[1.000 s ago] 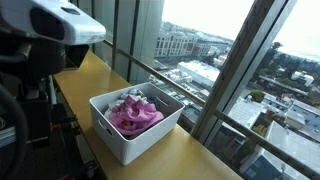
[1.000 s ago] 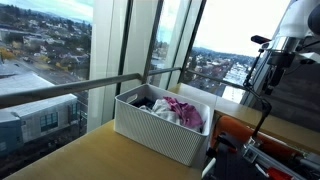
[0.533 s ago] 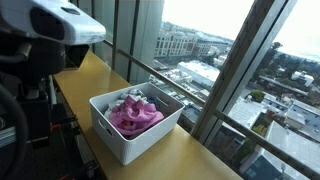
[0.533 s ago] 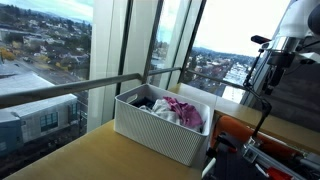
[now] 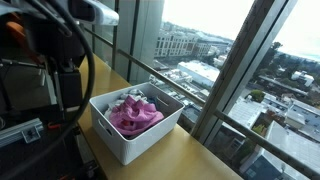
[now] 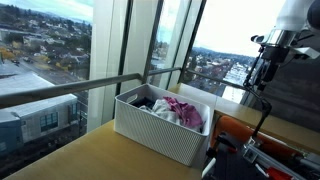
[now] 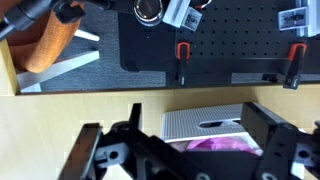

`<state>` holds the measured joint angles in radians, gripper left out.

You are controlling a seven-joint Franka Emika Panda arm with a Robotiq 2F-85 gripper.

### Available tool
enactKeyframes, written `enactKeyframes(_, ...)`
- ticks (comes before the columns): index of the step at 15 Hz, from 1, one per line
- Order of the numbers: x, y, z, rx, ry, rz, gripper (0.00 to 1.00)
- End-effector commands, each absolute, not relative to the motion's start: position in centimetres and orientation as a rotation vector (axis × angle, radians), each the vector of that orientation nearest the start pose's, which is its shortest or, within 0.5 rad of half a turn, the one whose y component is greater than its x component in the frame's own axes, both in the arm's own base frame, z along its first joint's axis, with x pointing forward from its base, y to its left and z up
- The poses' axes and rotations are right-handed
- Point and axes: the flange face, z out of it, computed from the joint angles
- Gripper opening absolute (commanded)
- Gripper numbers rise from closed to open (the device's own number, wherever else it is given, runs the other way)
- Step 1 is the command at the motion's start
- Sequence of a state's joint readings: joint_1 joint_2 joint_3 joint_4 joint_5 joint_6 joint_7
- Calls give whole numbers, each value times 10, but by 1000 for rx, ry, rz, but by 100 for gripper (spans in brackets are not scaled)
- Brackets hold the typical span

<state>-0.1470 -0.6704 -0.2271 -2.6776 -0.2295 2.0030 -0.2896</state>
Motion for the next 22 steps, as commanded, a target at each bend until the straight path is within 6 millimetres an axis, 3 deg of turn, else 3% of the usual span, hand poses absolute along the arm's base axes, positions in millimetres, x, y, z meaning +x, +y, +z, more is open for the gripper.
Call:
enactKeyframes(1,362,-95,445,-3220,-184,-46,100)
enactKeyframes(6,426,-43,447,-3227,-290,-241,100)
enactKeyframes(12,494,-13,422,-3220,-376,-464,100)
enactKeyframes(16,515,17,388,-3202,-471,-483,100)
enactKeyframes(22,535,50,316,-3168,-576,-406,100)
